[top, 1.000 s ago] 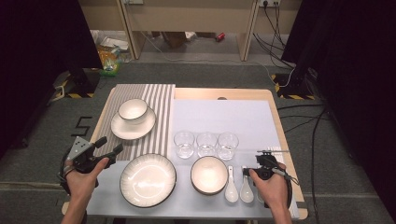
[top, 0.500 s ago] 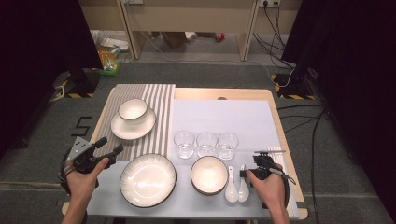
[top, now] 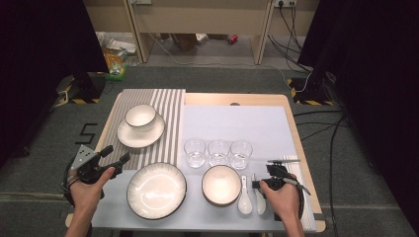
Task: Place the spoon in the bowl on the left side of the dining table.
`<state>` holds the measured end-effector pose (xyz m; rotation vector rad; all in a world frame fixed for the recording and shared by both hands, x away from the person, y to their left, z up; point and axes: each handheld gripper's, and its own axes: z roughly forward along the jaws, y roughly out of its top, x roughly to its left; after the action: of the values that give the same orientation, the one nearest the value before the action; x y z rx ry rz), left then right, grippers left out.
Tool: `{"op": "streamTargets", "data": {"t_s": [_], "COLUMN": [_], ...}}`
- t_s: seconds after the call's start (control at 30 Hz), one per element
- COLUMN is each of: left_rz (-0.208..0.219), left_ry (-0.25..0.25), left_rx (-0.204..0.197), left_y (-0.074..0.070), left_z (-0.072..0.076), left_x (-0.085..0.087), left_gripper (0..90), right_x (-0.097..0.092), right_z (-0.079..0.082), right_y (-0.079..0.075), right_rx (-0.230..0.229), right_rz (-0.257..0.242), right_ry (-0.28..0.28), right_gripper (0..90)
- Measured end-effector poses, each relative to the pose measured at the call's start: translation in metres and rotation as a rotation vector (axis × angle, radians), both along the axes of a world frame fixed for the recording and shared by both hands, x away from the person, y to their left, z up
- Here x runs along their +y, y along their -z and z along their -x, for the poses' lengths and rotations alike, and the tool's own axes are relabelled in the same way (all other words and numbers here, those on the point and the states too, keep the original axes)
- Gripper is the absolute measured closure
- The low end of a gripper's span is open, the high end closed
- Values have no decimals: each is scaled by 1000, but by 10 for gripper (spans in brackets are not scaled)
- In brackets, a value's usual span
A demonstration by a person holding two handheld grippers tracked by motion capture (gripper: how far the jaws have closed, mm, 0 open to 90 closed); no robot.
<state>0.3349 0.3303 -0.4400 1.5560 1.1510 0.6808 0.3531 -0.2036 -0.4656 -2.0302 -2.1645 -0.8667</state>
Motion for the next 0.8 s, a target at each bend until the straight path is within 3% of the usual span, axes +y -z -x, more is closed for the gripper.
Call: {"op": "streamTargets", "data": {"t_s": [0.8], "left_rz": [8], "left_ry": [-13], "left_rx": [8], "left_y": [1], "left_z": [1], "left_x": [0], "left_gripper": [246], "right_x": [-8], "right_z": [7], "right_y": [-29], "right_rx": [-232], "right_rz": [15], "right_ry": [70], "right_gripper": [862]}}
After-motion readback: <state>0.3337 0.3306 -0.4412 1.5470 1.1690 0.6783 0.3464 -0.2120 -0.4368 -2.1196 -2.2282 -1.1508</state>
